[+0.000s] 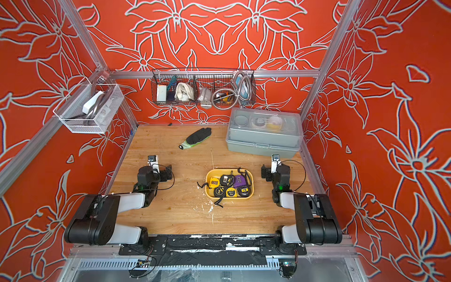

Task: Take the tape measure out of the storage box
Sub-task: Move the storage box to the center of the board.

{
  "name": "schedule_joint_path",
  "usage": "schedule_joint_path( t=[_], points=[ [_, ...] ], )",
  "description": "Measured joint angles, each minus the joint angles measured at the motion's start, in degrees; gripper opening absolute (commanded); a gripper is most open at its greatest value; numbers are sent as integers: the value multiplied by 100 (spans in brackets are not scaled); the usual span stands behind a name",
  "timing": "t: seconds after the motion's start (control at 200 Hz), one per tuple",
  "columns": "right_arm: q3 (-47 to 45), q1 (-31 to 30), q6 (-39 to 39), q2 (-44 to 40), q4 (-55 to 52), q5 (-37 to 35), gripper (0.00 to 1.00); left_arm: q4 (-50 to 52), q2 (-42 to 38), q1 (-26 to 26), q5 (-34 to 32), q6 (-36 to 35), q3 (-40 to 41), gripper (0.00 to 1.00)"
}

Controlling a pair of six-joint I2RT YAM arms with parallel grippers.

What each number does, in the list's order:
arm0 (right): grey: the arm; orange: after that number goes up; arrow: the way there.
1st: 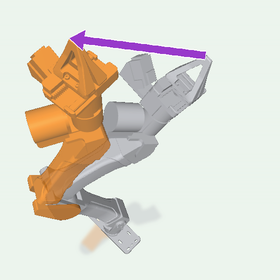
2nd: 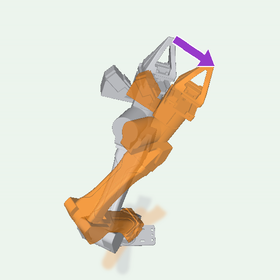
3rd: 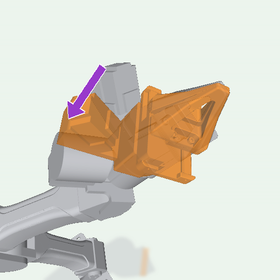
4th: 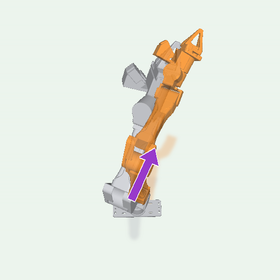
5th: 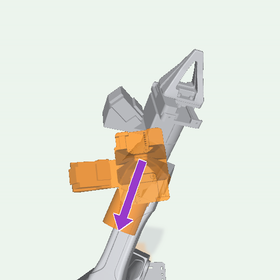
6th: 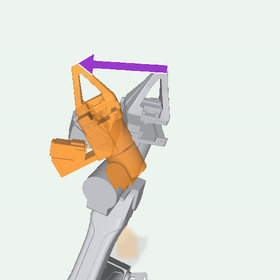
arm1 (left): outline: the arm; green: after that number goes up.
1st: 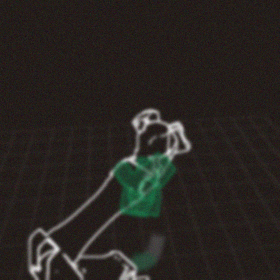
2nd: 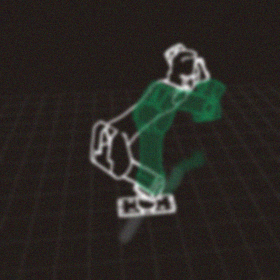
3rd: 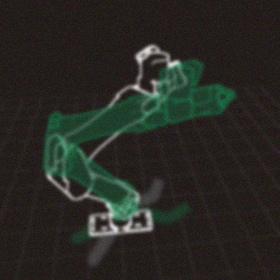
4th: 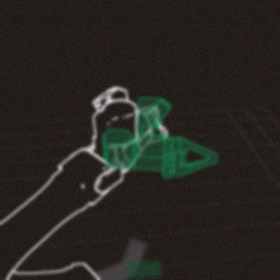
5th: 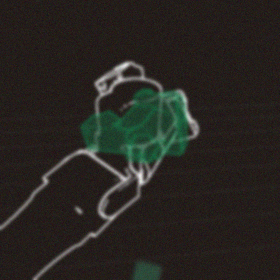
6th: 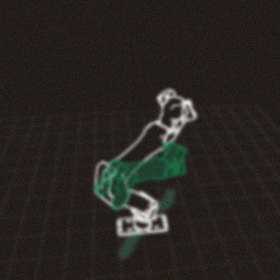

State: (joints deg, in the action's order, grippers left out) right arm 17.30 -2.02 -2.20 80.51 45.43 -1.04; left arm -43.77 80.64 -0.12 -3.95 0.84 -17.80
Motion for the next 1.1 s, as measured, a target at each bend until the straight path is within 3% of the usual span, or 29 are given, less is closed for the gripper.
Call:
schedule_joint_path(
  t=[1.026, 1.101],
  points=[
    [74, 142, 24, 9, -42, 111, 100, 20, 0, -160, 164, 22, 0, 100],
    [109, 142, 50, -37, -205, 96, 100, 439, -79, -221, 96, 98, -136, 100]
  ],
)
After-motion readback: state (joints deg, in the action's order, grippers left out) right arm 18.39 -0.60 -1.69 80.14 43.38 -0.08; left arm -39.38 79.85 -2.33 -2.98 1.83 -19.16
